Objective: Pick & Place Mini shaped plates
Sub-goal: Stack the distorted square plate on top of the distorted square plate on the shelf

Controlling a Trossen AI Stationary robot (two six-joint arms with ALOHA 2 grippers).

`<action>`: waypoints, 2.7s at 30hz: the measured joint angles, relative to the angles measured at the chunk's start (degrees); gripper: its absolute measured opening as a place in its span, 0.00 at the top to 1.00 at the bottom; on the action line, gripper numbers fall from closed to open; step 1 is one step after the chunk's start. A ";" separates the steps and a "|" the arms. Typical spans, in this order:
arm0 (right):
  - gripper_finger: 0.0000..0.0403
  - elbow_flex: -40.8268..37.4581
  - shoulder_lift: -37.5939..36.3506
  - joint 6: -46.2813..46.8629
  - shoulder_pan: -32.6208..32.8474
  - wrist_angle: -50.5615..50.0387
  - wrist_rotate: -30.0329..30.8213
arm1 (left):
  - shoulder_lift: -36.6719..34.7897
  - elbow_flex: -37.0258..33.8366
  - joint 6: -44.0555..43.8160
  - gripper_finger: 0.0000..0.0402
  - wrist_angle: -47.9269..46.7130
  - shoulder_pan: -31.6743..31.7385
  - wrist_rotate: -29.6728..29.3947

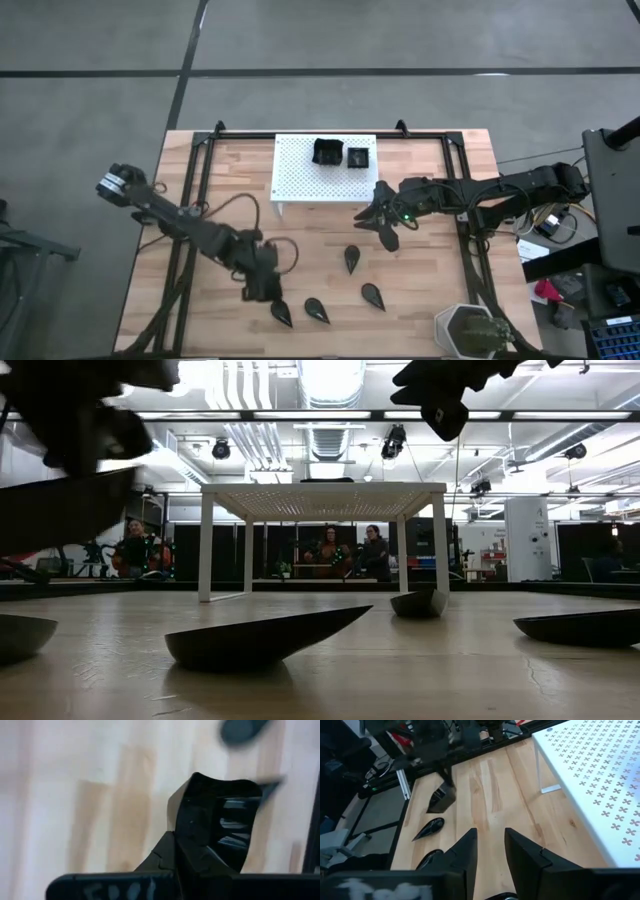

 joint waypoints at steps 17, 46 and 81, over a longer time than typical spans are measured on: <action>0.77 -0.13 0.00 -1.71 0.03 0.02 -0.02 | -16.19 0.00 -9.06 1.00 12.97 24.89 -8.76; 0.81 -1.25 0.00 -3.16 0.03 0.02 0.02 | 1.46 12.83 -9.31 1.00 30.22 56.47 16.11; 0.83 -3.26 0.00 -3.50 0.06 0.04 0.01 | 10.16 25.57 -9.89 0.82 11.71 58.60 14.08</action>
